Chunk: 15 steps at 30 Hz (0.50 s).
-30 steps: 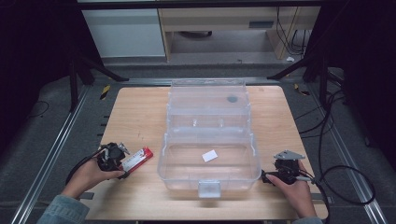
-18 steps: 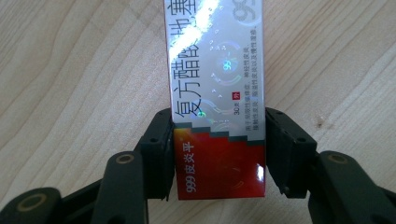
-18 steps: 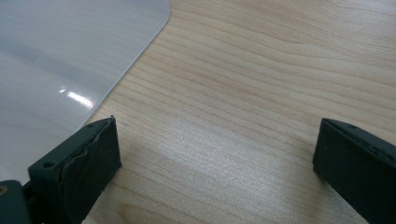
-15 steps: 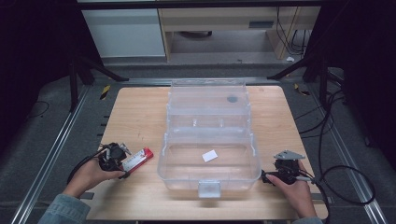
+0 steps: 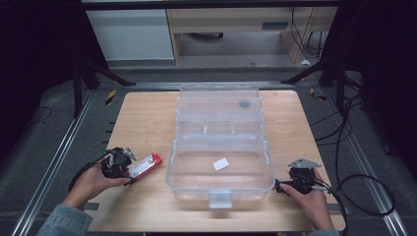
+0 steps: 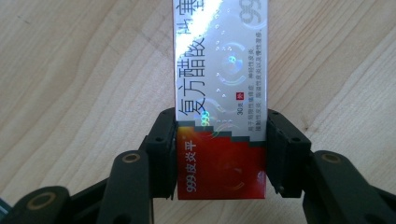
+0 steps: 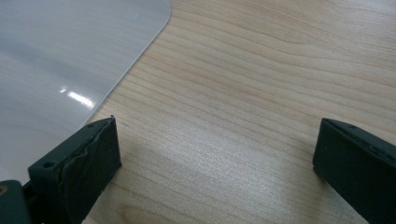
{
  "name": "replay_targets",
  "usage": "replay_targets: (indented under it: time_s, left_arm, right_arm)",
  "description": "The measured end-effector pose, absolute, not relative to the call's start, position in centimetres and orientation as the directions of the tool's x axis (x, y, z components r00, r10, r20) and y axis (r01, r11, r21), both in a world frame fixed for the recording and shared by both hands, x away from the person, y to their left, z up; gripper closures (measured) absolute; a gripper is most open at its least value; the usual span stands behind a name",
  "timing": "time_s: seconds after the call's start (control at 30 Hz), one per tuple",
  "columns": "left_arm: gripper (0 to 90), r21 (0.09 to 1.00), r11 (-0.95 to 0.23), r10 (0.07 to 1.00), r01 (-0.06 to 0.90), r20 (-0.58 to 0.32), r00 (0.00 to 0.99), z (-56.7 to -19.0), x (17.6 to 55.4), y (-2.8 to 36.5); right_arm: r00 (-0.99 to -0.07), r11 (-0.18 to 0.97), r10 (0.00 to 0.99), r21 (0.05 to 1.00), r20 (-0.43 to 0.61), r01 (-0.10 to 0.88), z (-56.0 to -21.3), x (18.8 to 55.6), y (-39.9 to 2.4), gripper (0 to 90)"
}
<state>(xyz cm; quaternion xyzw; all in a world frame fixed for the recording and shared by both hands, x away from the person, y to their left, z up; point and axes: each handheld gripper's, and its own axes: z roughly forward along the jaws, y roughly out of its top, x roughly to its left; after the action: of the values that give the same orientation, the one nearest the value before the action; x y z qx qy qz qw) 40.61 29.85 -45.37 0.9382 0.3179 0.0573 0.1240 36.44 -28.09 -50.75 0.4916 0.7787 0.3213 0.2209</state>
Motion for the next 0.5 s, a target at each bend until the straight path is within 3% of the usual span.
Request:
replay_targets:
  time_s: [0.5]
  left_arm:
    - [51.2, 0.401, -0.744, 0.604, 0.534, 0.063, 0.794, -41.4, 39.6, 30.9]
  right_arm:
    - [-0.419, 0.310, 0.908, 0.718, -0.028, 0.624, -50.7, 36.4, -28.1, 1.2]
